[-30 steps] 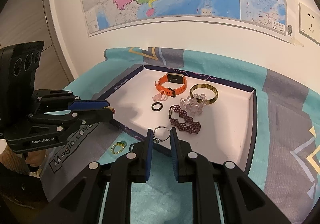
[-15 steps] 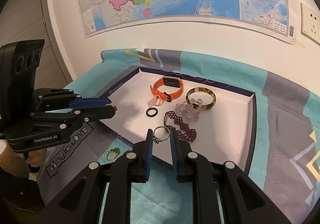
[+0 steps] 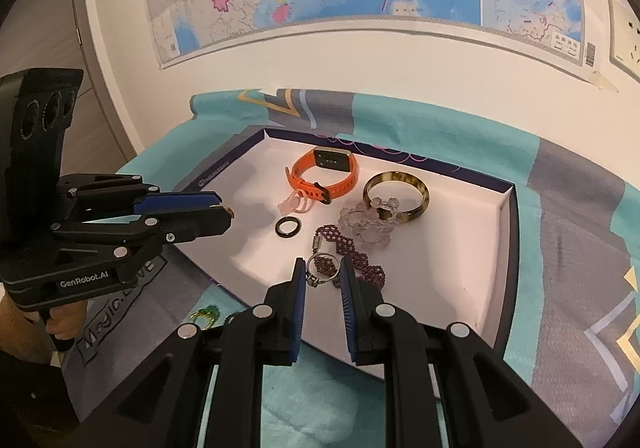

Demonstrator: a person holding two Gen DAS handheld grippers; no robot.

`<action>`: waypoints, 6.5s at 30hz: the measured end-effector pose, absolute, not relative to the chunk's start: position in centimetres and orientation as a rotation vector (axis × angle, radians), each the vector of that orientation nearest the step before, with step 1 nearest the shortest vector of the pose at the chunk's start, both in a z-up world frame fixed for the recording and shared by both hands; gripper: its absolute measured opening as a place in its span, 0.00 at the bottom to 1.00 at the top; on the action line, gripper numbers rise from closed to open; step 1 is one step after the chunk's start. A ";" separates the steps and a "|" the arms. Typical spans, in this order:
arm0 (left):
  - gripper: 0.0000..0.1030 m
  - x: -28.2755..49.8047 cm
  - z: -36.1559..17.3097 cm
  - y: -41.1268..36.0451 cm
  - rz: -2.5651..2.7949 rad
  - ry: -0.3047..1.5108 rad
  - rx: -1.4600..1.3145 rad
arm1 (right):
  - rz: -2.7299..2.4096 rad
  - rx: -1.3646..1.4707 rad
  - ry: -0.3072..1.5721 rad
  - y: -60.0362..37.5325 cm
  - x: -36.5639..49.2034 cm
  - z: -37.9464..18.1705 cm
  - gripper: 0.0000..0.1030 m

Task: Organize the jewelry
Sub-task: 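Carry the jade pendant and silver ring over the box with both tools, then open both tools to drop the pendant and silver ring into the box, then grasp the green-stone ring with the right tool while the left tool grasps the gold green-stone ring, then carry the green-stone ring and gold ring over the box with both tools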

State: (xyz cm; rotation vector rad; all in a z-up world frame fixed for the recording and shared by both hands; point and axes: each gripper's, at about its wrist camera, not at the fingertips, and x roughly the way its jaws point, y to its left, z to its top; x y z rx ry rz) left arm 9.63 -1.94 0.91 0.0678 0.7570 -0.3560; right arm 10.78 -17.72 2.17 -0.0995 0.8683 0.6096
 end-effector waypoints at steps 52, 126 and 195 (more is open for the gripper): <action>0.51 2.8 -2.1 0.0 -0.354 0.760 0.129 | 0.714 -0.154 0.938 -14.1 5.0 0.0 0.35; 0.03 2.8 -2.3 -2.0 -0.443 0.851 0.064 | 0.660 -0.070 0.941 -17.9 4.6 0.5 0.13; 0.03 3.0 0.2 -1.5 -0.448 0.774 0.021 | 0.645 -0.039 0.865 -18.5 5.5 2.3 0.13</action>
